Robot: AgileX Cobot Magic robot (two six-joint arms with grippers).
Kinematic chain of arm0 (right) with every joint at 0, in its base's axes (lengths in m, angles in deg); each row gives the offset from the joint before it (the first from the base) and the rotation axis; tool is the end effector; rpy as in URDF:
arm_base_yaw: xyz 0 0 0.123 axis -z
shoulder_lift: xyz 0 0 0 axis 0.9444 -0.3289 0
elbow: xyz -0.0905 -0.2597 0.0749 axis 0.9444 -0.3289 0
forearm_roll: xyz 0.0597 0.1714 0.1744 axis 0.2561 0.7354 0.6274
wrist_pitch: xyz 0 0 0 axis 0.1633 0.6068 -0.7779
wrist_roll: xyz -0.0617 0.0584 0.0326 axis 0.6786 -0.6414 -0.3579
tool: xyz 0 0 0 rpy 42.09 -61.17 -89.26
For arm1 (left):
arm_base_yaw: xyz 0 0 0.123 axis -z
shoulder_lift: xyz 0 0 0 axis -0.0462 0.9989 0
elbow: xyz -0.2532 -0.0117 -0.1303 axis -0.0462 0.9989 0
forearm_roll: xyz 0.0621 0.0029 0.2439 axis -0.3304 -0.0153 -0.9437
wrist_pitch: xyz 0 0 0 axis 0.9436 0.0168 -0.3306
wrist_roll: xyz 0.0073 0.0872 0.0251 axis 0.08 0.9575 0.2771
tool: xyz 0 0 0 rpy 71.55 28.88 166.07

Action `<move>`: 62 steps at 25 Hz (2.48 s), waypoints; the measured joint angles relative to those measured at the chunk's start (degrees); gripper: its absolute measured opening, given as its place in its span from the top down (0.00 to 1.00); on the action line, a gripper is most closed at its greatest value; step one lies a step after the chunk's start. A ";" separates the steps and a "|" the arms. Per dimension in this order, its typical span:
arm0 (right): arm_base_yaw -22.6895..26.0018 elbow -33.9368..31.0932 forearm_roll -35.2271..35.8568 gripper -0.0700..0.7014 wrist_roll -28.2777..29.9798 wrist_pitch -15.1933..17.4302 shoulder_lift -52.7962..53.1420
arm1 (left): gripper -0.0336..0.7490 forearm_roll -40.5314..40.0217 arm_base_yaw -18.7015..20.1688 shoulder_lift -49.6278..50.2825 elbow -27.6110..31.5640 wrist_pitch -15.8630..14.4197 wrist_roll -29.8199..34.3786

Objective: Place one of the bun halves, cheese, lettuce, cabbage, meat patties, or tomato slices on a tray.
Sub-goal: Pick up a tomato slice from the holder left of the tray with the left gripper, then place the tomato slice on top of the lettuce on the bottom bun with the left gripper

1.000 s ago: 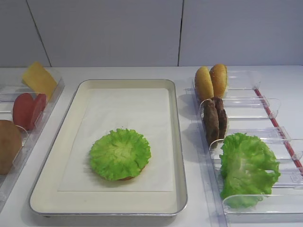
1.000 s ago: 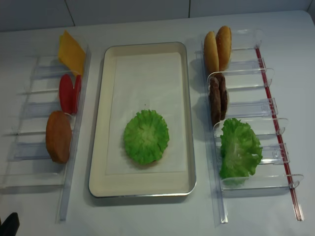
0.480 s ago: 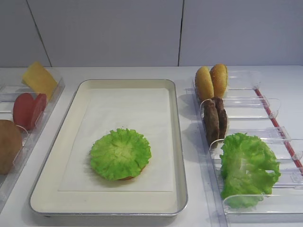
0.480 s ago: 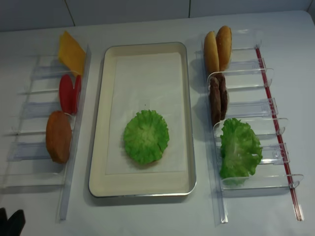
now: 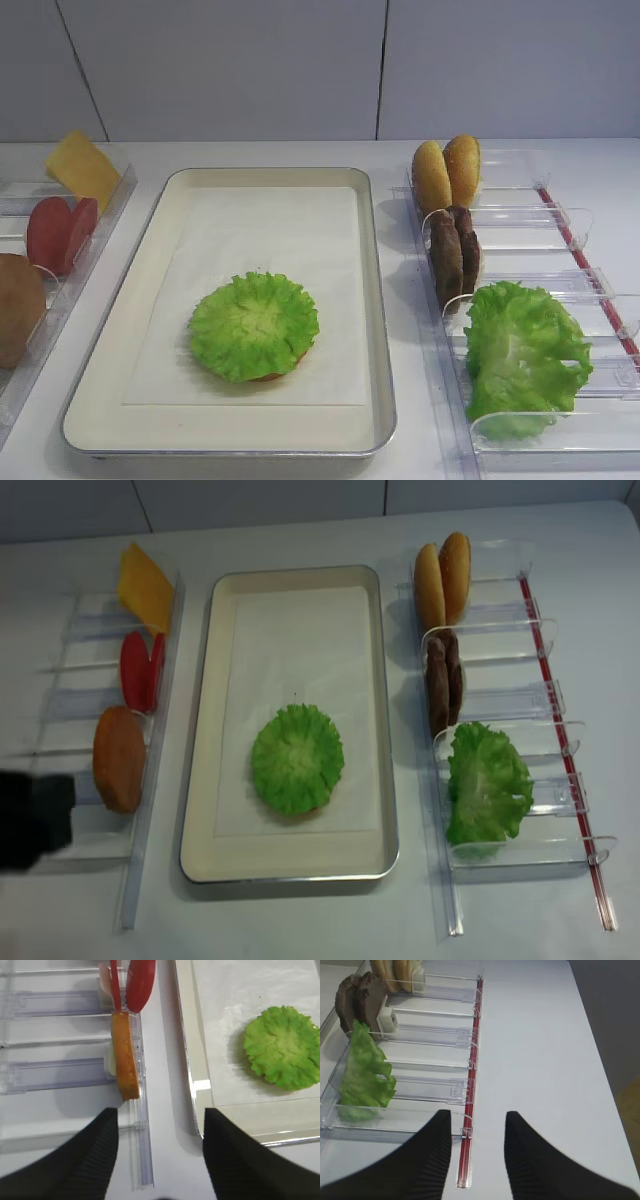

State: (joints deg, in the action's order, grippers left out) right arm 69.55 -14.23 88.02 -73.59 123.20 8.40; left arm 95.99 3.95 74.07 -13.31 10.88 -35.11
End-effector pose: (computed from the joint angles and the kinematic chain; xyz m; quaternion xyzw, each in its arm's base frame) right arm -0.0073 0.0008 0.2642 -0.0333 0.8726 -0.0024 0.4874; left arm 0.1044 -0.0129 0.3252 0.0378 0.9416 -0.0553 0.3300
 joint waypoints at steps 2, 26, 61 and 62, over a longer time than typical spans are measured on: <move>0.00 0.00 0.00 0.52 0.00 0.00 0.00 | 0.49 0.72 0.00 6.85 -3.49 0.12 1.37; 0.00 0.00 0.00 0.52 0.00 0.00 0.00 | 0.49 -2.62 5.26 58.62 -33.22 2.08 -0.21; 0.00 0.00 -0.62 0.52 -0.24 0.00 0.00 | 0.89 -7.53 5.26 62.85 -44.76 -8.71 -0.73; 0.00 0.00 -0.62 0.52 -0.24 0.00 0.00 | 0.89 -7.53 5.26 62.85 -44.76 -8.71 -0.73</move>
State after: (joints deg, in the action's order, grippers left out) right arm 69.55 -14.23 87.40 -73.83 123.20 8.40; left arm 88.47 9.21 136.92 -58.07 2.17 -35.84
